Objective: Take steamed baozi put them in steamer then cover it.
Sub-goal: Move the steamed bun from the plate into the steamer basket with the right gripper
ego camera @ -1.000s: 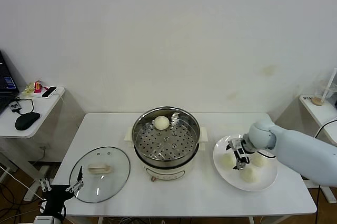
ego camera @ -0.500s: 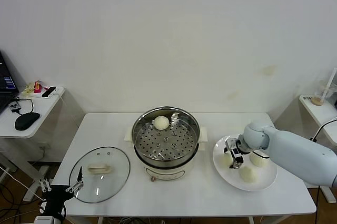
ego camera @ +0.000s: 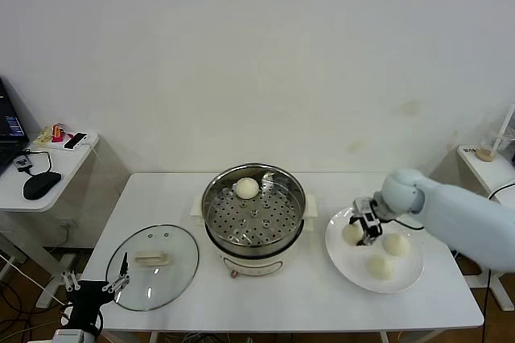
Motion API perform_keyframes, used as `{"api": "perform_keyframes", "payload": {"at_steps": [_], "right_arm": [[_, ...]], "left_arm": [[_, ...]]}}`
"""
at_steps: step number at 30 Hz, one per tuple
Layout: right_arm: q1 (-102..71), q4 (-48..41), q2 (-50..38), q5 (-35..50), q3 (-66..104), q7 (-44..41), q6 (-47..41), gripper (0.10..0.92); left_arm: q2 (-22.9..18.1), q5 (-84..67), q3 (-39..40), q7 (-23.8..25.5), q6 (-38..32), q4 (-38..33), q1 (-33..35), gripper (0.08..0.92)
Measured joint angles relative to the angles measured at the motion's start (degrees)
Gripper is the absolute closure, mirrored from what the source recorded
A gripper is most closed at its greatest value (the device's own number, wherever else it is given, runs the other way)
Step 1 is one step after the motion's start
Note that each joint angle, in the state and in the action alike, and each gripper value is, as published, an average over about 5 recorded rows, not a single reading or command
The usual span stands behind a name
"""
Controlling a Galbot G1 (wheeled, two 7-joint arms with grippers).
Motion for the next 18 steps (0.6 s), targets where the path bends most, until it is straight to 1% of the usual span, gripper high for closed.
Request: {"api": "perform_keyframes", "payload": {"at_steps": [5,9,18], "right_arm": [[8.17,2.32,0.16,4.23,-3.07,0.36,-1.06,0.397],[14.66,4.11,2.01,8.33,-5.95,1.21,-2.51,0.391],[21.8,4.45,11.69,17.92,-9.05,4.87,-7.64,0.389]], "left_arm": [[0.27,-0.01,0.37,0.0,0.15,-0.25,-0.46,0.177],[0.64,-0.04,0.47,0.0,0.28,-0.32,-0.89,0.177],[0.61,-0.17,0.06,-0.01,0.44,-0.19,-1.42,0.177]]}}
